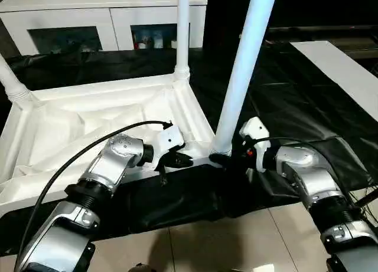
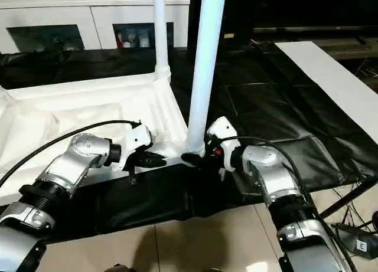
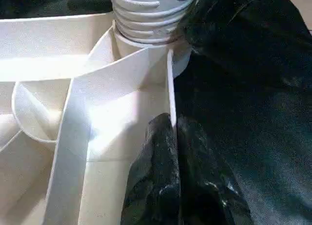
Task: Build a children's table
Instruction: Rotate leg to tighten
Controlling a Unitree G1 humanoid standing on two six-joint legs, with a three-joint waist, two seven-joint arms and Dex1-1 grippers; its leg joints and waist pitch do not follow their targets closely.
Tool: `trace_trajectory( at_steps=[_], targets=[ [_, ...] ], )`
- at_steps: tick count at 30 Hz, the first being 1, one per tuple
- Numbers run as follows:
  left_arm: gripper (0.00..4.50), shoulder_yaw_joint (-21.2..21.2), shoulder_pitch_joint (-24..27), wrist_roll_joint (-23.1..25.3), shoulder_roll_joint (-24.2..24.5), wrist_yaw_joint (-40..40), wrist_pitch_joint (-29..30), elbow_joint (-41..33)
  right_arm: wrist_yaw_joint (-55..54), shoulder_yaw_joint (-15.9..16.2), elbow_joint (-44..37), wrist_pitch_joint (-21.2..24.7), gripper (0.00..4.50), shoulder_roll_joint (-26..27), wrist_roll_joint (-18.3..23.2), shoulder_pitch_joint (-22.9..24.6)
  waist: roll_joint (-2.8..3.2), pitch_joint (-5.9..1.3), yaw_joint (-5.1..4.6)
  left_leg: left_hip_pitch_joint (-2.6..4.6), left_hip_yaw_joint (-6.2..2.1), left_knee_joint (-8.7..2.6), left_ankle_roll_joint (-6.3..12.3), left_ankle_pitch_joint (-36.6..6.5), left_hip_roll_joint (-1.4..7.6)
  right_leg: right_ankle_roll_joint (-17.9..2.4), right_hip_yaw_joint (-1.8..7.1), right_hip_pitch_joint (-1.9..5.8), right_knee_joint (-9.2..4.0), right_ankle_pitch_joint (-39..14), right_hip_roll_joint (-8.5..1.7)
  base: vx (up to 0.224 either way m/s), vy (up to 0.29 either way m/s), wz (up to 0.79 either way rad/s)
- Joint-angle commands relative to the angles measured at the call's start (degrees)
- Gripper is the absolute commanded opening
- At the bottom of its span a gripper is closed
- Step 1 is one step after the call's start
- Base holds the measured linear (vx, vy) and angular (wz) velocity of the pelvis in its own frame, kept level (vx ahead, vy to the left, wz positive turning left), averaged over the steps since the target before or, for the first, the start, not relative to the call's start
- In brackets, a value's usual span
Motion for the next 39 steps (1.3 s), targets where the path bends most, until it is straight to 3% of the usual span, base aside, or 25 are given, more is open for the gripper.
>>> trace_trajectory(
  at_steps=[1, 3, 6, 7, 9, 21, 25, 27, 28, 30, 35, 39],
  targets=[
    [0.00, -0.8, 0.2, -0.4, 0.1, -1.1, 0.0, -2.2, 0.9, 0.2, 0.8, -0.4, 3.73, -0.4, -0.9, -0.7, -0.70, -3.90, -0.06, 0.62, -0.06, -3.94, 3.14, -12.7, 1.85, -13.7, 2.36, 2.78, -4.05, -11.5, -2.86, 0.000, 0.000, 0.00],
    [0.00, -0.5, 0.4, -0.4, 0.2, -1.2, 0.2, -2.5, 0.9, -0.6, 1.5, -0.5, 3.57, -0.2, -0.5, -0.9, -0.33, -3.90, 0.00, 0.63, -0.10, -3.91, 3.24, -12.2, 1.81, -13.9, 2.33, 2.79, -3.94, -10.7, -2.83, 0.000, 0.000, 0.00],
    [0.00, -0.5, 0.4, -0.3, 0.4, -1.3, 0.1, -2.5, 0.6, -1.7, 2.1, -0.6, 3.38, 0.4, 0.3, -1.3, -0.46, -3.91, -0.07, 0.60, -0.06, -3.89, 3.24, -12.4, 1.79, -14.2, 2.32, 2.86, -3.94, -10.2, -2.80, 0.000, 0.000, 0.00],
    [0.00, -0.6, 0.3, -0.3, 0.4, -1.3, 0.1, -2.5, 0.8, -1.9, 2.2, -0.5, 3.35, 0.5, 0.7, -1.4, -0.12, -3.93, 0.01, 0.67, -0.10, -3.88, 3.17, -12.4, 1.78, -14.3, 2.31, 2.84, -3.91, -10.1, -2.81, 0.000, 0.000, 0.00],
    [0.00, -0.6, 0.2, -0.3, 0.5, -1.6, 0.1, -2.5, 0.9, -2.3, 2.4, -0.6, 2.98, 0.8, 1.2, -1.3, -0.16, -3.99, -0.12, 0.72, -0.09, -3.90, 3.11, -12.8, 1.81, -14.4, 2.31, 2.86, -3.92, -9.6, -2.74, 0.000, 0.000, 0.00],
    [0.00, -1.4, 0.6, 0.8, -0.3, -0.1, 0.2, -1.7, -0.5, -3.3, 2.5, -0.9, 2.71, 3.4, 1.7, 0.2, -0.24, -3.99, -0.12, 0.67, -0.09, -3.85, 3.17, -12.2, 1.81, -14.9, 2.29, 2.92, -3.77, -8.9, -2.76, 0.000, 0.000, 0.00],
    [0.00, -0.9, 0.1, 1.9, -3.8, 6.5, 1.4, 0.7, -10.6, -5.4, 4.3, -1.1, 2.71, 7.7, 1.0, -0.3, -0.22, -3.84, -0.34, 0.84, -0.17, -4.06, 1.85, -13.9, 1.82, -13.9, 2.30, 2.70, -4.14, -12.7, -2.83, 0.000, 0.000, 0.00],
    [0.00, 0.2, -1.0, 2.3, -7.8, 13.0, 3.1, 3.2, -19.5, -6.3, 6.4, -2.1, 2.71, 11.3, -0.6, -0.8, -0.25, -3.66, -0.59, 0.94, -0.21, -4.25, 0.78, -15.6, 1.72, -12.8, 2.32, 2.53, -4.50, -15.8, -2.80, 0.000, 0.000, 0.00],
    [0.00, 1.4, -2.6, 2.8, -11.2, 19.8, 4.3, 6.2, -29.4, -7.5, 8.9, -2.4, 2.71, 14.6, -2.1, -2.2, -0.25, -3.76, -0.68, 0.92, -0.23, -4.22, 0.29, -15.7, 1.67, -12.2, 2.37, 2.49, -4.53, -16.4, -2.83, 0.000, 0.000, 0.00],
    [0.00, 1.9, -3.3, 3.0, -12.7, 22.7, 4.9, 7.5, -33.5, -8.0, 10.1, -2.5, 2.70, 15.9, -2.7, -2.8, -0.33, -3.70, -0.87, 1.04, -0.35, -4.32, -0.52, -16.4, 1.51, -11.5, 2.31, 2.34, -4.75, -18.1, -2.79, 0.000, 0.000, 0.00],
    [0.00, 5.3, -6.8, 3.0, -18.0, 34.4, 5.1, 13.4, -48.4, -11.8, 16.7, -1.4, 2.70, 22.3, -2.1, -7.2, -0.22, -3.86, -1.31, 0.74, -0.25, -4.14, 0.84, -16.0, 1.13, -10.6, 2.44, 2.33, -5.03, -17.3, -2.67, 0.000, 0.000, 0.00],
    [0.00, 5.9, -8.8, 4.7, -19.0, 38.6, 4.5, 16.8, -48.7, -10.9, 19.1, -7.3, 2.70, 25.2, -4.1, -10.0, -0.13, -4.10, -1.24, 0.64, -0.22, -3.98, 1.79, -15.0, 1.02, -10.4, 2.30, 2.44, -5.03, -16.1, -2.70, 0.000, 0.000, 0.00]
  ],
)
